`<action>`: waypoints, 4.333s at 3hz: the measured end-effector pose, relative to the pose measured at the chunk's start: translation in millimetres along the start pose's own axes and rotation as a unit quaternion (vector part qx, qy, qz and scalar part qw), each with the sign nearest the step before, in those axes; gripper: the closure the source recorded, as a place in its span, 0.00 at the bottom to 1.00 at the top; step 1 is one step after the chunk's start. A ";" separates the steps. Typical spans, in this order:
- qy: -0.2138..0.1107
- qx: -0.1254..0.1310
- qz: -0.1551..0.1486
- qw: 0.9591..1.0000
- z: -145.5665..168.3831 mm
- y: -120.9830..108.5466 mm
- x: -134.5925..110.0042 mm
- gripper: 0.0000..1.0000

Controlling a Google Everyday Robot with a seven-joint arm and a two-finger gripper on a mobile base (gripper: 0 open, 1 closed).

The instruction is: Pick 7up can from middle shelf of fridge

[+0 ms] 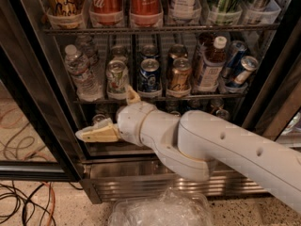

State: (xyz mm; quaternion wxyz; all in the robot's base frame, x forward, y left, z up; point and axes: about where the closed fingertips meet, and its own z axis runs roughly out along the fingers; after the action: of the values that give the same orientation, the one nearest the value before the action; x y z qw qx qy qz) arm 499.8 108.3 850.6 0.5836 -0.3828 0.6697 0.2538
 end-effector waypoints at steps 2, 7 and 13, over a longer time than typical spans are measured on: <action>-0.022 0.040 0.034 0.998 29.4 -12.3 -8.2 0.00; -0.103 0.074 0.141 0.982 50.4 53.6 -44.6 0.00; -0.088 0.238 0.196 0.947 40.0 119.6 -8.0 0.00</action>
Offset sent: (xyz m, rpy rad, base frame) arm 0.0170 0.0733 0.0183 0.2151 0.0290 -0.2814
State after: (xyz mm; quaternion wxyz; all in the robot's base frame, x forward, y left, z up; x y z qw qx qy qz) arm 426.8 210.6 838.0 0.6530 -0.0698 0.7184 0.2295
